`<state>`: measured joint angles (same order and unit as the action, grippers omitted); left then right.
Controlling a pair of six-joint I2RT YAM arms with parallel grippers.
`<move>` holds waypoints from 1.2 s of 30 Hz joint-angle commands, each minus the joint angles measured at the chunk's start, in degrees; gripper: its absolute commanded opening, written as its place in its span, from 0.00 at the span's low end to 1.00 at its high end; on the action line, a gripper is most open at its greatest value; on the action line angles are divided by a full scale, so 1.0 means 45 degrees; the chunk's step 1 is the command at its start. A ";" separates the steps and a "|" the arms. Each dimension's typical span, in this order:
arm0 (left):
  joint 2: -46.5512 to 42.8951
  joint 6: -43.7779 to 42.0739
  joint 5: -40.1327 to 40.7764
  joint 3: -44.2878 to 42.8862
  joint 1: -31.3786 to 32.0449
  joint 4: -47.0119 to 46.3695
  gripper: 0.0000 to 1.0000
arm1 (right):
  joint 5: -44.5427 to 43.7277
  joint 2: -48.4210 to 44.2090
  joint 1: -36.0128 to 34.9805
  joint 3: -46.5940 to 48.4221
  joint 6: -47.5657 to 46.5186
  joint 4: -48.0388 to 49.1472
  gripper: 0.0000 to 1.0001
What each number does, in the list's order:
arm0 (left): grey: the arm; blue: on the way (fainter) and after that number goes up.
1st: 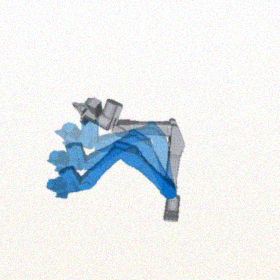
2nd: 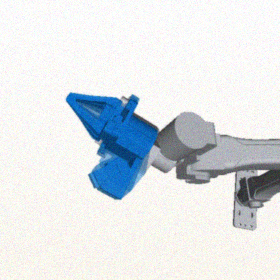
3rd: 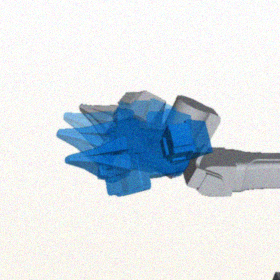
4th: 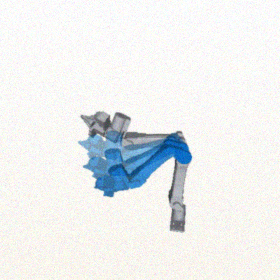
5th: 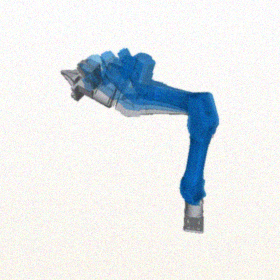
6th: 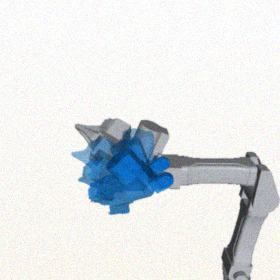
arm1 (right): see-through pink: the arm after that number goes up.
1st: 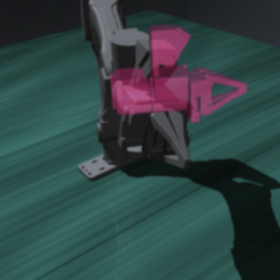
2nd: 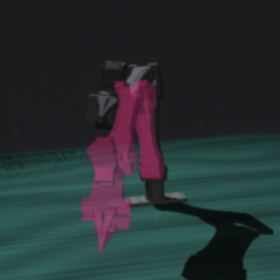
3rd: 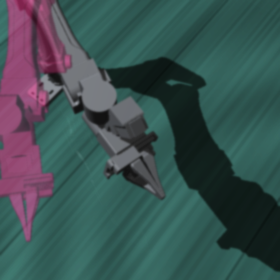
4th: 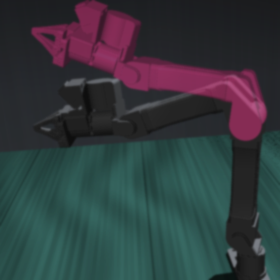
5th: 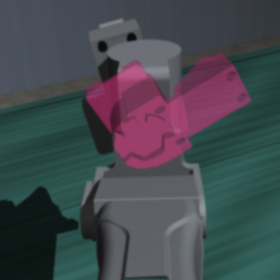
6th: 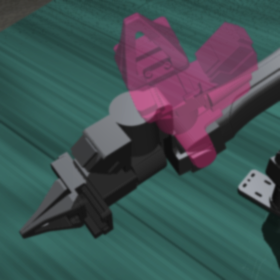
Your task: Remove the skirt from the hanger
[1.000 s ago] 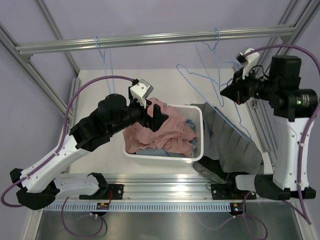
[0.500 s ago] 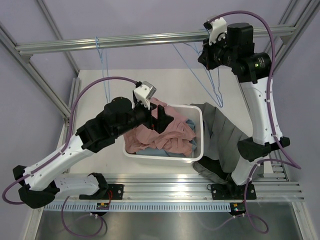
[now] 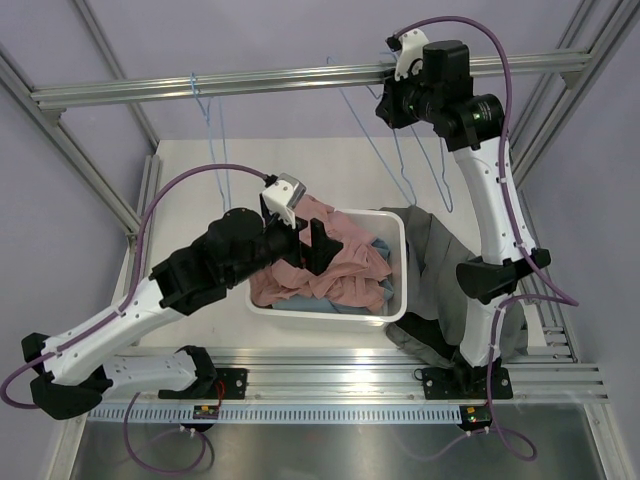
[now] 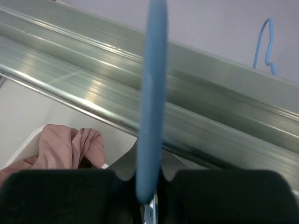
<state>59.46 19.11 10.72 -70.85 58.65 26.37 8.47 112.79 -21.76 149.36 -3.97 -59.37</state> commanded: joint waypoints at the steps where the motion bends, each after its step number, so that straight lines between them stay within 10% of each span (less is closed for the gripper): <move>1: -0.0303 0.0225 0.0547 0.0100 0.0130 -0.0665 0.98 | -0.0029 0.0053 -0.0028 0.0170 0.0141 0.0929 0.18; 13: -0.0244 -0.0282 0.0332 0.0042 0.0169 -0.0860 0.98 | 0.1338 -0.2422 -0.0028 -0.0593 -0.1869 0.0324 0.76; 21: -0.0635 -0.0946 0.0528 0.0256 0.0169 -0.0548 0.99 | 0.4265 -0.6192 0.0887 -0.3223 -0.4841 -0.1179 0.90; 30: -0.0811 -0.1259 0.0275 0.0081 0.0169 0.0194 0.99 | 1.0419 -0.8461 0.9803 -0.8142 -0.4526 -0.3361 0.91; 36: -0.0909 -0.0830 -0.0057 0.0451 0.0169 -0.0215 0.99 | 1.0381 -0.7684 1.2760 -1.0703 -1.0414 -0.7713 0.91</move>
<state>56.75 14.90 11.62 -69.69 59.13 27.73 50.92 76.42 29.95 105.58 -34.85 -73.63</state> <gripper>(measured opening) 0.984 0.908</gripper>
